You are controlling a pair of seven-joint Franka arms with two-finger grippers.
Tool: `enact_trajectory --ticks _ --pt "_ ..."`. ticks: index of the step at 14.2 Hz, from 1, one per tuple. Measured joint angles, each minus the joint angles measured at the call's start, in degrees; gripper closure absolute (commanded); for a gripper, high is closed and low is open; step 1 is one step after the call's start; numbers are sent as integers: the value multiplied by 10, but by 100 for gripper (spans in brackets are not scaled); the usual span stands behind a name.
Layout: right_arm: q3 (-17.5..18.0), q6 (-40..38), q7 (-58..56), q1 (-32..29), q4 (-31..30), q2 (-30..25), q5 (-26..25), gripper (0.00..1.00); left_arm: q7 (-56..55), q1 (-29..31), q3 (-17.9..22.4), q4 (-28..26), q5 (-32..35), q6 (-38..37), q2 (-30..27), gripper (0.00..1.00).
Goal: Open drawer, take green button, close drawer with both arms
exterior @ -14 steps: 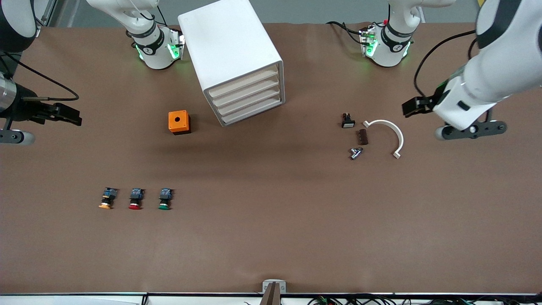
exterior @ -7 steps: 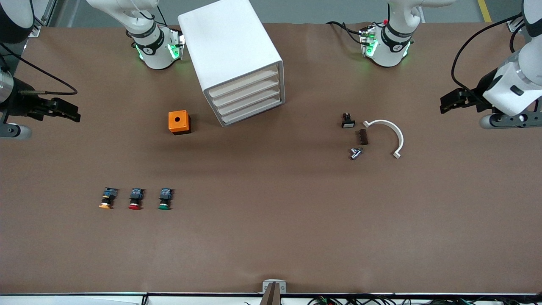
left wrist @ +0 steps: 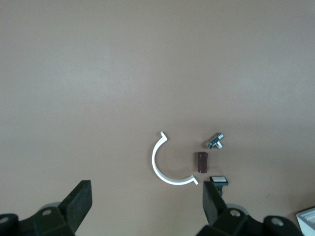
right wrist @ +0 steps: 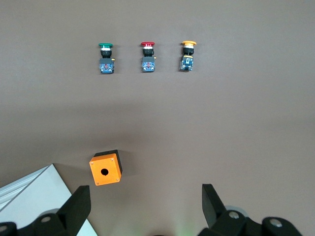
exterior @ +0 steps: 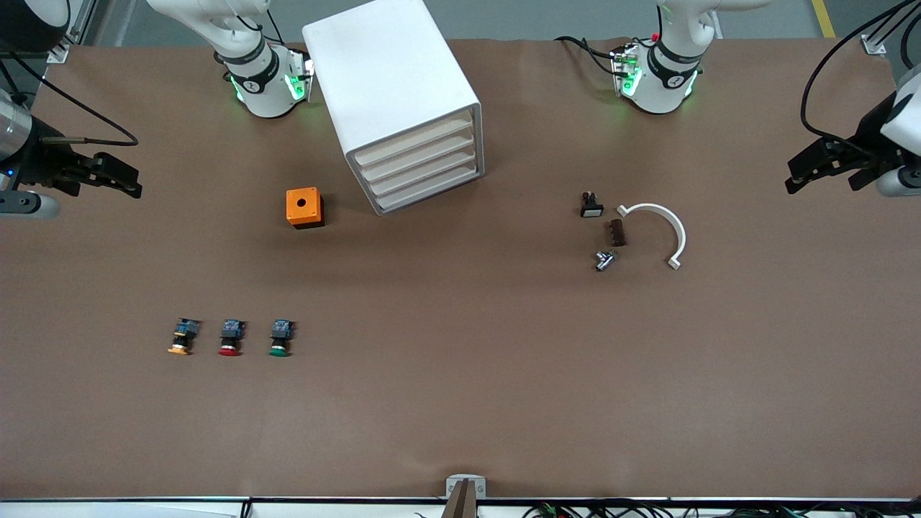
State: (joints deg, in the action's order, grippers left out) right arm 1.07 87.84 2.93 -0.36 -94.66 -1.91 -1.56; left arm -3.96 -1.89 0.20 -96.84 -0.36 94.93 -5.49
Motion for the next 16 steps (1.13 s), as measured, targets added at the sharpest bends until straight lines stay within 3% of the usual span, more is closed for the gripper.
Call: enact_trajectory --ticks 6,16 --pt "-10 12 1 -13 -8 -12 43 0 0 -1 -1 29 0 0 1 1" --pt "-1 40 -23 -9 -9 -27 47 0 0 -1 -1 41 0 -20 17 1"
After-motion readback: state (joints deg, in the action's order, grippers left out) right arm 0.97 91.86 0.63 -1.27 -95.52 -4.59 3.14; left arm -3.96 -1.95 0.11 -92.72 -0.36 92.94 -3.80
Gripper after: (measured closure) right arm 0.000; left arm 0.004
